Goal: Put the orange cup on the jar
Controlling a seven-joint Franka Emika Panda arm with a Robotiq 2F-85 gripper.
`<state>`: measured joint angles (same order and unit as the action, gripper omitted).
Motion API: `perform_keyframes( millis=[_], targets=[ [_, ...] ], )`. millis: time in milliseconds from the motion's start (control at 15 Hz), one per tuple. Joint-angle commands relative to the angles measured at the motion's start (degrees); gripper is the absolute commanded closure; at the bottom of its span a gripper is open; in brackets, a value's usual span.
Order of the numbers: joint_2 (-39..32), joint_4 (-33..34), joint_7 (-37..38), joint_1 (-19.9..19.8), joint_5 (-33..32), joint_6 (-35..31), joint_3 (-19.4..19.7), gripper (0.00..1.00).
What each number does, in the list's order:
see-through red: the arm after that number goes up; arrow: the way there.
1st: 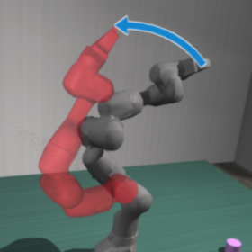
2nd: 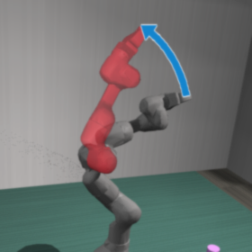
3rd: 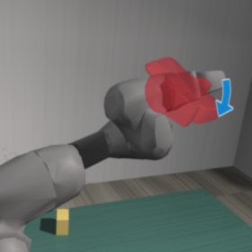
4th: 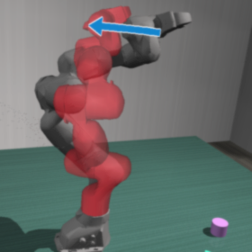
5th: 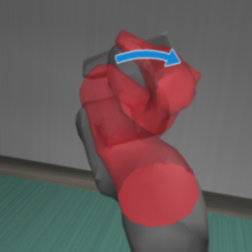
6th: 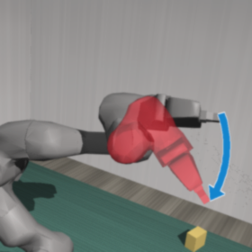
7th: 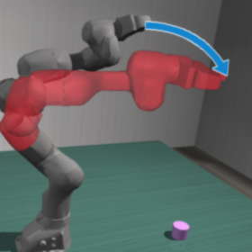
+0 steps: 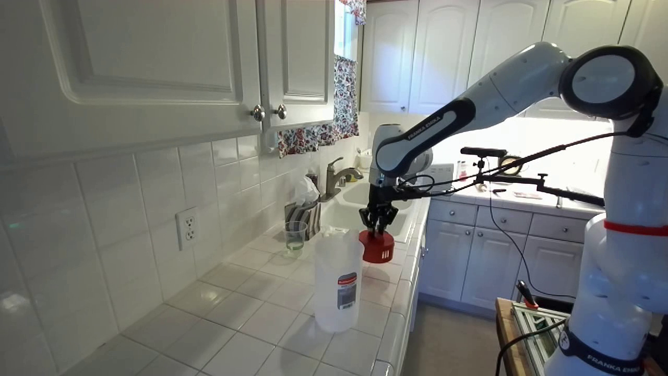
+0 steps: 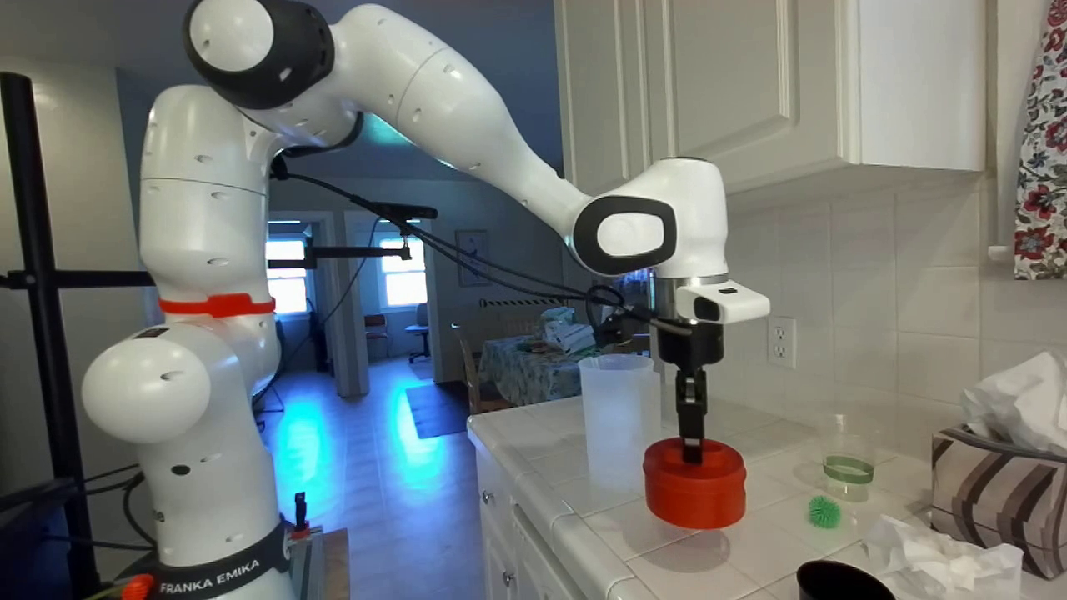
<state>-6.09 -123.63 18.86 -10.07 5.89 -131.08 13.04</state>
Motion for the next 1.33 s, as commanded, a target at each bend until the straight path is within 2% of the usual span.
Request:
perform_keyframes(
  millis=[0, 467, 867, 1267],
  targets=[
    [4.8, 0.5, -2.6, -0.2, -1.5, 5.2, -0.5, 0.92],
    [11.0, 2.4, -3.4, 0.6, -5.0, 8.2, -3.0, 0.92],
    [10.4, 6.4, -4.8, 2.3, -2.8, 8.9, -5.5, 0.92],
    [10.7, 9.1, -4.5, 4.1, -3.4, 9.8, -7.5, 0.92]
  ],
)
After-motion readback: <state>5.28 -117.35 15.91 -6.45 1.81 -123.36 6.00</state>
